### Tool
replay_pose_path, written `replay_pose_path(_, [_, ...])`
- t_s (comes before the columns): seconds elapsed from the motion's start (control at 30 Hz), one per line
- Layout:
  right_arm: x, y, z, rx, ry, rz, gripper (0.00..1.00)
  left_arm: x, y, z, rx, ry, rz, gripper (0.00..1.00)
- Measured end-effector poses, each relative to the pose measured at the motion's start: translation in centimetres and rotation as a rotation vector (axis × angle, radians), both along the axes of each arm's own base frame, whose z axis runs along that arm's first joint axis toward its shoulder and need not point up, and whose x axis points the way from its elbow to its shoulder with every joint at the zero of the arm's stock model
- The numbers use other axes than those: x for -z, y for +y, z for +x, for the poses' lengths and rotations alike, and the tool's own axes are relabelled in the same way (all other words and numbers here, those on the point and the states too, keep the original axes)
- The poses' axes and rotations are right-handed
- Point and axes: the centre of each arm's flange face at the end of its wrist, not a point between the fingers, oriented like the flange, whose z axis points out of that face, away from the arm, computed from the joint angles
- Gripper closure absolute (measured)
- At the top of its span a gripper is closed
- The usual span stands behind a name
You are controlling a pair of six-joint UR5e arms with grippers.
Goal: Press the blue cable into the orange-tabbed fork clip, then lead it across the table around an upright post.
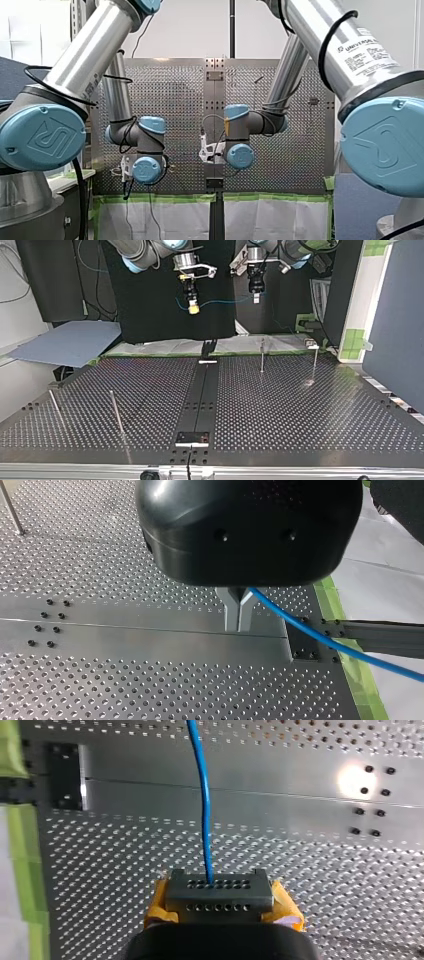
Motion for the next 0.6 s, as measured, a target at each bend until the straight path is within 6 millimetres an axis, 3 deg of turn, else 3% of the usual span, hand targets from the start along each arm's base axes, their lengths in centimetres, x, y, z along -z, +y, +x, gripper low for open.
replay_pose_path(0.6, [1.0, 0.9, -1.4, 0.021, 0.094, 0.098, 1.0, -0.5, 0.8, -0.1, 0.0, -0.006, -0.006, 1.0])
